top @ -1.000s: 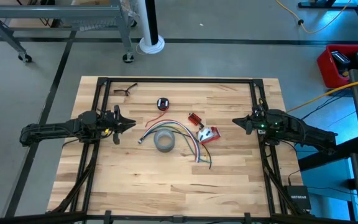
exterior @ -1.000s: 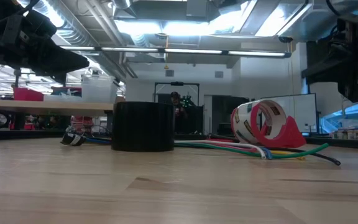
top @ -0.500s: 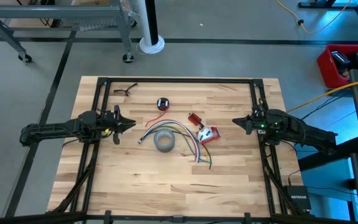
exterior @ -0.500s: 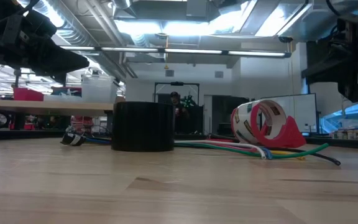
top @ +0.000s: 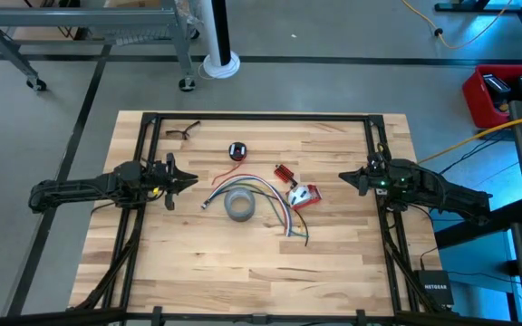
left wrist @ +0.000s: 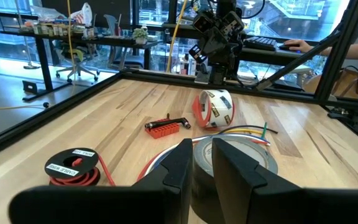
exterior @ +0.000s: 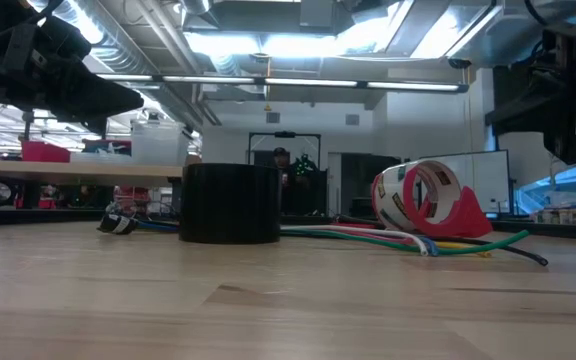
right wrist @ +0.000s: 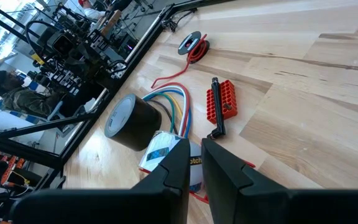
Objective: Coil cords
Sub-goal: Return to Home Position
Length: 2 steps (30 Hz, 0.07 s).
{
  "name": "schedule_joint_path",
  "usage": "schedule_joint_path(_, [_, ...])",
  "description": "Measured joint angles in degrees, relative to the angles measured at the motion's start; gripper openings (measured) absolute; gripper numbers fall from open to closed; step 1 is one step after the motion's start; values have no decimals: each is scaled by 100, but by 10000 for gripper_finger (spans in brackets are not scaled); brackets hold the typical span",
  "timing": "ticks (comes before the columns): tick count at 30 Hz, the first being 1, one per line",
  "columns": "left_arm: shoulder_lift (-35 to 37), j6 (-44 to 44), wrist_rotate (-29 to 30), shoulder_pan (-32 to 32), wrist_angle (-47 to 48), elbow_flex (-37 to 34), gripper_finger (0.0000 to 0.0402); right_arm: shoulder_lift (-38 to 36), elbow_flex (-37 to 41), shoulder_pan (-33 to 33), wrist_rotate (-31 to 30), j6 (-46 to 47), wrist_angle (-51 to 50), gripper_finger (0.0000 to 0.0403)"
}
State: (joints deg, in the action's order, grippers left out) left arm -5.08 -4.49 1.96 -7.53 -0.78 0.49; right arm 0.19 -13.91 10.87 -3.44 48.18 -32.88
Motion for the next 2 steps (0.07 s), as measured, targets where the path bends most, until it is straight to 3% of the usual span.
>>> schedule_joint_path(2, [0,-1,-1,-2,0,2,54,-1,0,0,0,0,0,44])
